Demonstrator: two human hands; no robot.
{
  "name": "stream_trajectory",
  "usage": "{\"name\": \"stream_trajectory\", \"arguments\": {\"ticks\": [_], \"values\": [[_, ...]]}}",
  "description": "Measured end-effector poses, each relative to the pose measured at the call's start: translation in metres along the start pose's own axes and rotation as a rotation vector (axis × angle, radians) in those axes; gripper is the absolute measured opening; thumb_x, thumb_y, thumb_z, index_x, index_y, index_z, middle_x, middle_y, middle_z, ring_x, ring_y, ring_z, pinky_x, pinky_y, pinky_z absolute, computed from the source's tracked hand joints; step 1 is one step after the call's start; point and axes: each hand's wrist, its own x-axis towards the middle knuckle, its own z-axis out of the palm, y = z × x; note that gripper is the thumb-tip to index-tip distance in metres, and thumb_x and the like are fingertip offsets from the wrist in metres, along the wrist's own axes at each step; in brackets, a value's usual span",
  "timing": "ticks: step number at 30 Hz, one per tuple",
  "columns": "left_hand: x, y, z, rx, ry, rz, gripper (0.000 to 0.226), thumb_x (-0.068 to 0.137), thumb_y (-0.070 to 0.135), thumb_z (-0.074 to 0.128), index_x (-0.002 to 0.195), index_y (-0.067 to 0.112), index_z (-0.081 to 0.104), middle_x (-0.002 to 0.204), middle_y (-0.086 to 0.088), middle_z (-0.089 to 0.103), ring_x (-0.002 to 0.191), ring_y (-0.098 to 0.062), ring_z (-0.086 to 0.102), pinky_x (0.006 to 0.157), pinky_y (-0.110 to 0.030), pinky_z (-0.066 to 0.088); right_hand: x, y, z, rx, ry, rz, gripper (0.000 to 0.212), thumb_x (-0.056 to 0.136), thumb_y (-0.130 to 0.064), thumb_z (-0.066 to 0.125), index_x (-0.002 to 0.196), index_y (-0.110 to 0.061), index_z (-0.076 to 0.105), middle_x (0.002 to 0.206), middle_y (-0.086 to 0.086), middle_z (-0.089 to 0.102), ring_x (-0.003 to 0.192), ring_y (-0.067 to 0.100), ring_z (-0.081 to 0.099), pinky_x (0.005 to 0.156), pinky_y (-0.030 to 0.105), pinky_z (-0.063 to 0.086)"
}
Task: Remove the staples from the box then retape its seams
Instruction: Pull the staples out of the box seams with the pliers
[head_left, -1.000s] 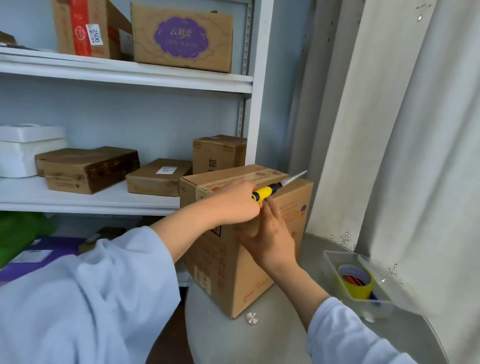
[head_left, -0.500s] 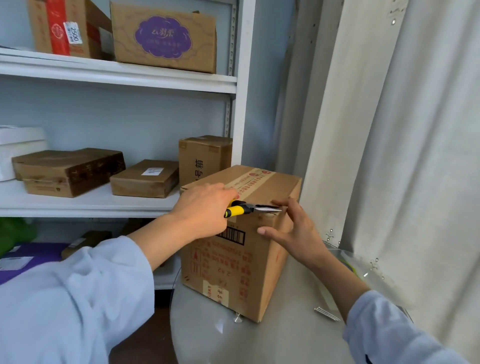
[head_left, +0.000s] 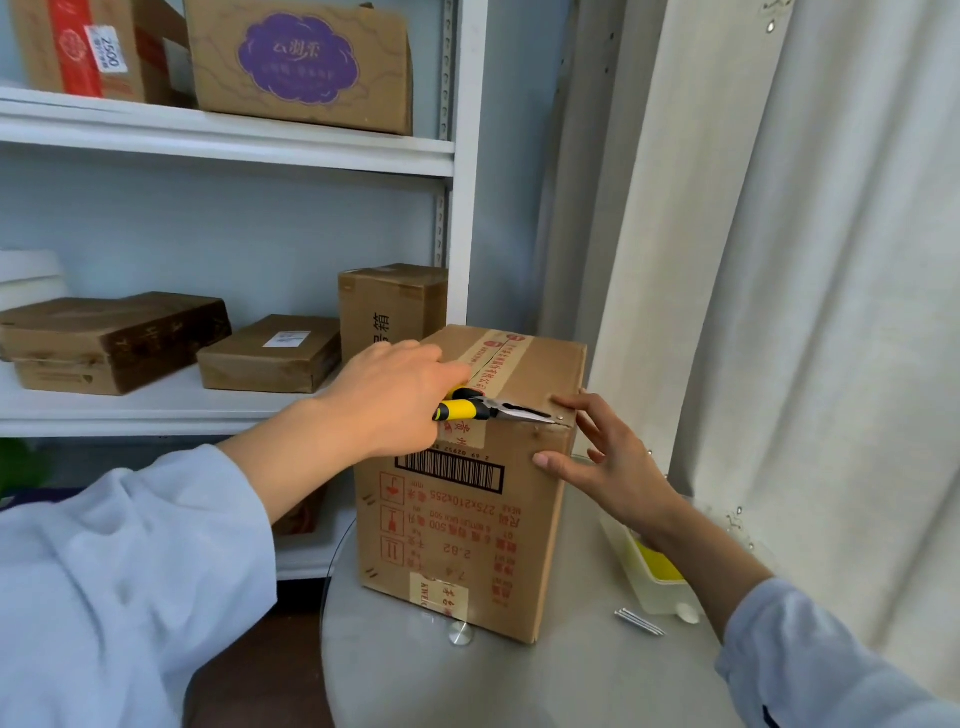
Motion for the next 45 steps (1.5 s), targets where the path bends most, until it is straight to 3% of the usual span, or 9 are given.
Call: {"name": "stream_trajectory", "arguments": {"ticks": [9, 15, 19, 22, 26, 29, 32, 39, 45], "values": [[0.003, -0.003, 0.002, -0.187, -0.109, -0.068, 0.036, 0.085, 0.016, 0.057, 0.117, 0.030, 0.050, 0.100, 0.006, 0.049, 0.093, -0.016, 0.048, 0.069, -0.028, 0.037, 0.000, 0.000, 0.001, -0.009, -0.006, -0.023, 0.059, 0.077, -0.037, 0.076, 0.128, -0.033, 0.046, 0.116, -0.042, 0.042, 0.102, -0.022, 0.046, 0.085, 0.010, 0.038], [0.009, 0.006, 0.001, -0.031, -0.047, -0.015, 0.047, 0.086, 0.019, 0.056, 0.130, 0.031, 0.044, 0.111, 0.002, 0.051, 0.104, -0.018, 0.047, 0.077, -0.029, 0.035, 0.000, 0.001, 0.001, 0.001, -0.018, -0.022, 0.060, 0.077, -0.039, 0.074, 0.129, -0.035, 0.044, 0.116, -0.041, 0.040, 0.103, -0.017, 0.046, 0.091, 0.021, 0.038], [0.014, 0.004, 0.000, 0.065, -0.032, 0.032, 0.047, 0.087, 0.024, 0.059, 0.131, 0.030, 0.044, 0.111, -0.001, 0.054, 0.104, -0.021, 0.050, 0.083, -0.034, 0.042, 0.000, 0.002, 0.001, 0.008, -0.020, -0.027, 0.059, 0.078, -0.039, 0.074, 0.129, -0.036, 0.044, 0.116, -0.043, 0.040, 0.102, -0.022, 0.045, 0.086, 0.015, 0.038], [0.016, 0.005, -0.004, 0.080, -0.044, 0.043, 0.044, 0.087, 0.026, 0.060, 0.128, 0.030, 0.045, 0.109, -0.001, 0.055, 0.099, -0.020, 0.051, 0.076, -0.032, 0.043, 0.000, 0.002, 0.002, 0.009, -0.019, -0.030, 0.059, 0.078, -0.040, 0.073, 0.129, -0.036, 0.044, 0.116, -0.044, 0.039, 0.103, -0.022, 0.045, 0.087, 0.015, 0.038], [0.001, 0.018, 0.004, -0.011, -0.079, -0.066, 0.048, 0.086, 0.014, 0.053, 0.131, 0.030, 0.044, 0.124, -0.003, 0.056, 0.090, -0.019, 0.051, 0.067, -0.029, 0.047, 0.000, 0.002, 0.003, 0.006, -0.019, -0.025, 0.059, 0.078, -0.040, 0.073, 0.129, -0.036, 0.043, 0.118, -0.043, 0.038, 0.106, -0.015, 0.046, 0.096, 0.027, 0.042], [-0.016, 0.031, 0.014, -0.053, -0.034, -0.142, 0.045, 0.085, 0.011, 0.050, 0.128, 0.023, 0.043, 0.124, -0.007, 0.057, 0.089, -0.022, 0.054, 0.063, -0.030, 0.043, -0.002, 0.001, 0.005, 0.019, -0.016, -0.029, 0.060, 0.078, -0.042, 0.073, 0.129, -0.037, 0.043, 0.123, -0.039, 0.041, 0.114, -0.006, 0.045, 0.103, 0.038, 0.044], [-0.022, 0.041, 0.018, -0.062, 0.006, -0.206, 0.047, 0.086, 0.012, 0.050, 0.132, 0.021, 0.039, 0.125, -0.008, 0.057, 0.099, -0.025, 0.057, 0.065, -0.031, 0.041, -0.003, 0.000, 0.005, 0.023, -0.010, -0.033, 0.059, 0.078, -0.040, 0.073, 0.129, -0.037, 0.044, 0.123, -0.038, 0.042, 0.118, -0.003, 0.043, 0.104, 0.044, 0.044], [-0.024, 0.043, 0.017, -0.087, -0.040, -0.235, 0.046, 0.086, 0.013, 0.050, 0.130, 0.020, 0.040, 0.118, -0.007, 0.058, 0.087, -0.020, 0.051, 0.064, -0.031, 0.043, -0.003, -0.001, 0.007, 0.020, -0.004, -0.039, 0.058, 0.080, -0.037, 0.073, 0.130, -0.035, 0.043, 0.118, -0.040, 0.039, 0.116, -0.004, 0.041, 0.103, 0.034, 0.042], [-0.010, 0.028, -0.006, 0.065, -0.047, -0.153, 0.046, 0.085, 0.016, 0.052, 0.130, 0.024, 0.044, 0.108, -0.004, 0.054, 0.095, -0.022, 0.050, 0.069, -0.032, 0.042, -0.001, 0.000, 0.007, 0.012, -0.005, -0.039, 0.060, 0.080, -0.040, 0.072, 0.131, -0.035, 0.042, 0.119, -0.041, 0.039, 0.115, -0.005, 0.043, 0.101, 0.031, 0.043]]}}
